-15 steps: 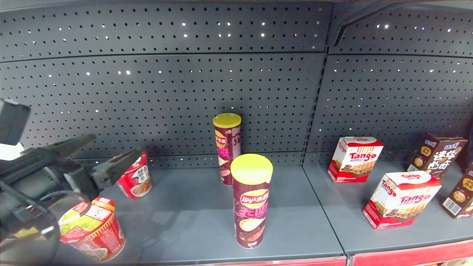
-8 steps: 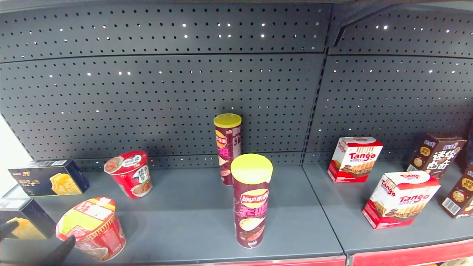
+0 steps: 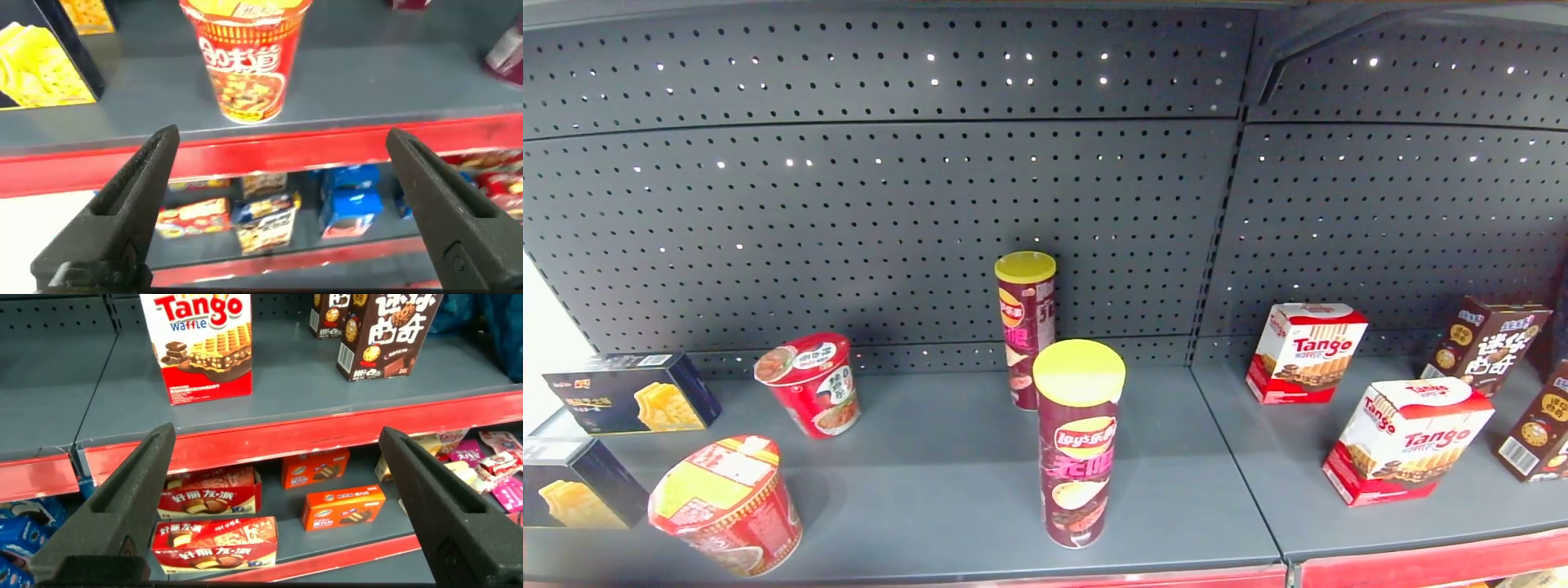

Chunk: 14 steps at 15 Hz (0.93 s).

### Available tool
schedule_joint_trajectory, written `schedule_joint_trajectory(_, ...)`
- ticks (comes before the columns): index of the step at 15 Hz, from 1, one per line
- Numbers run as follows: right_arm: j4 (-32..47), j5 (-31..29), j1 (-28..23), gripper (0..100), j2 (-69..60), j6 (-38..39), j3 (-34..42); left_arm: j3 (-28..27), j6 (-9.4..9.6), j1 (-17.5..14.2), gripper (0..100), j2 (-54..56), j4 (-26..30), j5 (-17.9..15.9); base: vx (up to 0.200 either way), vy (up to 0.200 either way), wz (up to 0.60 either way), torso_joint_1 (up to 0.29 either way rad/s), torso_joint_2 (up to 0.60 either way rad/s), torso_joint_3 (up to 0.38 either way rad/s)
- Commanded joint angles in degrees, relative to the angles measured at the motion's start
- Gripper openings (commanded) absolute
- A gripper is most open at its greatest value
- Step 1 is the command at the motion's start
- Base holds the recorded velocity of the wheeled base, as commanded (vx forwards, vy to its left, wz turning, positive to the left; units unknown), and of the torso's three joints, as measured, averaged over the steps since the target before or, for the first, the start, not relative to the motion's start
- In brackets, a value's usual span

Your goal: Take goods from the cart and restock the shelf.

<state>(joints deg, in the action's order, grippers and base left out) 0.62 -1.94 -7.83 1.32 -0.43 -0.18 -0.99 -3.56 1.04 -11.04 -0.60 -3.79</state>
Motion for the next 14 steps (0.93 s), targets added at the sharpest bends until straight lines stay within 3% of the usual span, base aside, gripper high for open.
schedule_joint_trajectory(1, -0.01, 0.0, 0.0, 100, 0.09, -0.01, 0.01, -1.03, 0.04, -5.43, 100, 5.33, 1.74, -1.83, 0.0, 0.0, 0.0, 0.0, 0.0, 0.0)
schedule_joint_trajectory(2, -0.01, 0.0, 0.0, 100, 0.09, -0.01, 0.01, -1.03, 0.57, -5.34, 100, 5.24, 1.83, 0.1, 0.0, 0.0, 0.0, 0.0, 0.0, 0.0)
schedule_joint_trajectory(3, -0.01, 0.0, 0.0, 100, 0.09, -0.01, 0.01, -1.03, 1.63, -4.82, 100, 5.24, 1.83, 5.81, 0.0, 0.0, 0.0, 0.0, 0.0, 0.0)
schedule_joint_trajectory(4, -0.01, 0.0, 0.0, 100, 0.09, -0.01, 0.01, -0.07, 1.71, -3.94, 100, 5.6, 2.0, 9.06, 0.0, 0.0, 0.0, 0.0, 0.0, 0.0)
schedule_joint_trajectory(5, -0.01, 0.0, 0.0, 100, 0.09, -0.01, 0.01, 0.46, 1.63, -3.59, 100, 6.12, 1.92, 10.12, 0.0, 0.0, 0.0, 0.0, 0.0, 0.0)
schedule_joint_trajectory(7, -0.01, 0.0, 0.0, 100, 0.09, 0.16, 0.01, 0.72, 4.44, -0.6, 100, 11.04, 1.39, 6.87, 0.0, 0.0, 0.0, 0.0, 0.0, 0.0)
schedule_joint_trajectory(8, -0.01, 0.0, 0.0, 100, 0.09, 0.16, 0.01, 0.81, 4.61, -0.68, 100, 10.52, 0.95, 5.55, 0.0, 0.0, 0.0, 0.0, 0.0, 0.0)
schedule_joint_trajectory(14, -0.01, 0.0, 0.0, 100, 0.09, 0.16, 0.01, 0.9, 3.3, -0.68, 100, 10.52, 0.77, 5.29, 0.0, 0.0, 0.0, 0.0, 0.0, 0.0)
